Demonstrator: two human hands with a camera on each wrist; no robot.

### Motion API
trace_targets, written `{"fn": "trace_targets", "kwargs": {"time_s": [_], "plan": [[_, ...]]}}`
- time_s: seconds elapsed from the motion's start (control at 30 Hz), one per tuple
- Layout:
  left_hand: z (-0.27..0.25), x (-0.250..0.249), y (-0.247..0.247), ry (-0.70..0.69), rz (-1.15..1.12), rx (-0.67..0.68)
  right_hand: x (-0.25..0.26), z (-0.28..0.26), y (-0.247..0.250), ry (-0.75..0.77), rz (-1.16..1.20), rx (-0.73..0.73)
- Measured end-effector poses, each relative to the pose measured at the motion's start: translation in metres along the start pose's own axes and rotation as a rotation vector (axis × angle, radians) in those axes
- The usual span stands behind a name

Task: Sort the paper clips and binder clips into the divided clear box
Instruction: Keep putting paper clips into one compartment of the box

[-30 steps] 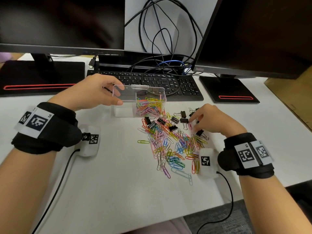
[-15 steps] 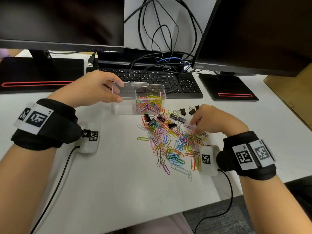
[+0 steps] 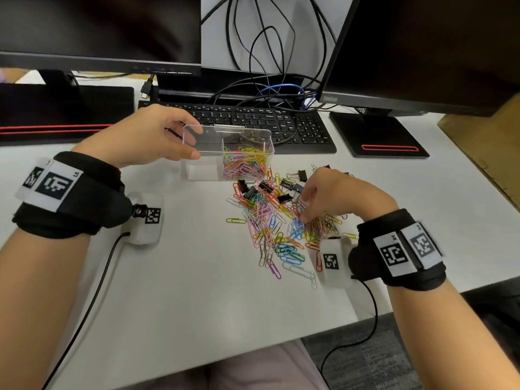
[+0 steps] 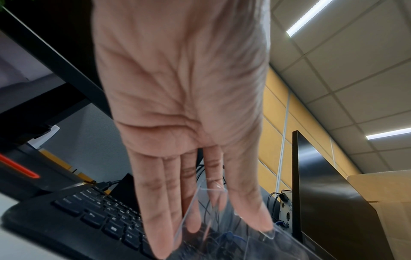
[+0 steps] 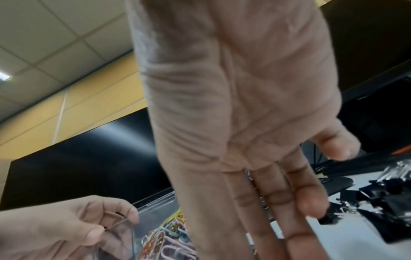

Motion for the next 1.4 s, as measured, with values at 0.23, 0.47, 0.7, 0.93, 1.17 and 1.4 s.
{"fn": "trace_targets", "kwargs": {"time_s": [0.23,0.47,0.7,0.93,1.17,1.4], "plan": [[0.0,0.0,0.0,0.001,-0.004,0.001,0.001,-0.001,0.0,-0.025,-0.038,0.007],[-0.001,0.0,0.0,-0.001,-0.012,-0.001,0.002,0.003,-0.006,-0.003,-0.024,0.019],[-0.002,-0.001,-0.001,0.004,0.002,0.001,0.005,0.007,0.001,0.068,-0.076,-0.079],[-0.002,-0.003,-0.001,0.005,0.008,-0.003,0.004,0.007,0.018,0.126,0.002,-0.213],[-0.003,-0.003,0.001,-0.01,0.0,-0.005,0.006,0.0,0.046,0.204,0.246,-0.377],[-0.003,-0.001,0.002,-0.029,0.017,-0.022,0.026,0.009,0.069,0.253,0.492,-0.501]]}}
Point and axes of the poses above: each hand's wrist, its own z-axis towards the middle knuckle, its own y-axis out of the back of the hand, x = y × z, the point moved 7 cm from there along z, towards the middle knuckle, and after that the axes turned 7 degrees about y, right-handed, at the moved point
